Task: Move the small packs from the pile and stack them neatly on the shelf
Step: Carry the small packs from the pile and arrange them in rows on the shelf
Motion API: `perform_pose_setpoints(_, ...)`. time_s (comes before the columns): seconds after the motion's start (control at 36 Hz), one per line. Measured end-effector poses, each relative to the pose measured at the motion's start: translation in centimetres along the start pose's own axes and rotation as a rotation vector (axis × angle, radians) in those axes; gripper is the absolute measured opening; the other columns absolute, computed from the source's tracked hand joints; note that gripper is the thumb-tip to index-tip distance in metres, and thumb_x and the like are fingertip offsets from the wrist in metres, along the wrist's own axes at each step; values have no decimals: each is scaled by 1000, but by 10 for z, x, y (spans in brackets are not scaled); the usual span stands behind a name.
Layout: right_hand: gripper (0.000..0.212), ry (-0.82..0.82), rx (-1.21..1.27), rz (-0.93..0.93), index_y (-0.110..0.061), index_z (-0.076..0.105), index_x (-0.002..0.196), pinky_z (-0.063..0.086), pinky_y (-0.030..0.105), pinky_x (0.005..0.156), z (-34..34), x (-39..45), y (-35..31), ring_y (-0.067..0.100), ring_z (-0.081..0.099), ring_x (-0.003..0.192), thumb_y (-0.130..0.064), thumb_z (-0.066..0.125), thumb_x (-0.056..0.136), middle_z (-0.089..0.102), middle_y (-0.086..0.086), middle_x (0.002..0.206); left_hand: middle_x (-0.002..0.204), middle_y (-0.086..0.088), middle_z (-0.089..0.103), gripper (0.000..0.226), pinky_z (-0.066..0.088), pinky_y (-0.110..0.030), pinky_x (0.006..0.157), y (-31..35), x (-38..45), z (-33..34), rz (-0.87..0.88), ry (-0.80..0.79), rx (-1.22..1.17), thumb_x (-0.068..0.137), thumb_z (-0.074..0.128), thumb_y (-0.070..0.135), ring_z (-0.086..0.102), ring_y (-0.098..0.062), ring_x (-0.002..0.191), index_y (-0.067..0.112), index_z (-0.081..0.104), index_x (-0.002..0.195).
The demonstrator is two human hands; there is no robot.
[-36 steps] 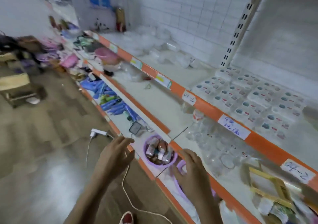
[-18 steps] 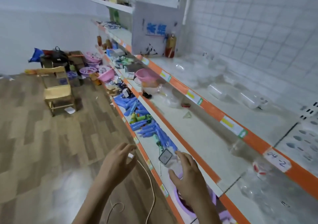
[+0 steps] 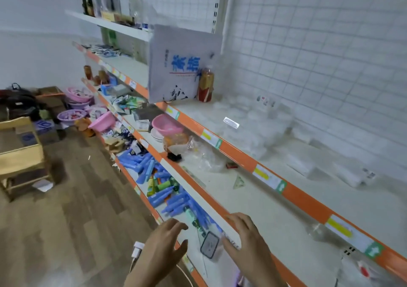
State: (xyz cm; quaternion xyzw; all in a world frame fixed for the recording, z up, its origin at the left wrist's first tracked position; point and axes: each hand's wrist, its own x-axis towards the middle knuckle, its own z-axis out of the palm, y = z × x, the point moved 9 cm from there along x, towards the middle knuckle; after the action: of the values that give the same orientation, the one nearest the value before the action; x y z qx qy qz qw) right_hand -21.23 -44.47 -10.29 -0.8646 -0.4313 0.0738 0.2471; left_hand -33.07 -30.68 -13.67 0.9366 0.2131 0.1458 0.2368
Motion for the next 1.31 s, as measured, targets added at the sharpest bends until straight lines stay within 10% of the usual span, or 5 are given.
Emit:
perform_pose_setpoints(0.39,36,411,122,-165,-28,56,120,39,18,91,-160,228,16,1,49,105,-27,65,84,49,-17,114,114,7,55,43,49,-29,79,30,296,-103,374,130,54,83,45,47,57,-12,98,24,59,117)
perform_pose_setpoints(0.67,39,143,76,110,-11,53,125,38,23,86,-156,412,80,13,49,100,-21,61,88,53,8,126,130,-2,49,43,45,-36,94,43,497,-69,427,-181,353,89,55,36,51,-20,112,22,46,128)
perform_pose_setpoints(1.03,56,-19,-497,326,-6,40,134,37,40,99,-95,483,111,32,40,122,-39,52,91,41,16,134,150,-6,16,73,28,-42,107,-24,593,0,303,-253,183,85,58,47,17,-27,138,21,22,143)
perform_pose_setpoints(1.31,58,27,-416,448,-21,40,134,33,33,96,-97,489,114,27,44,118,-37,63,84,47,9,128,125,-4,34,48,36,-30,94,-45,615,6,593,-377,-45,88,56,43,41,-22,114,13,43,123)
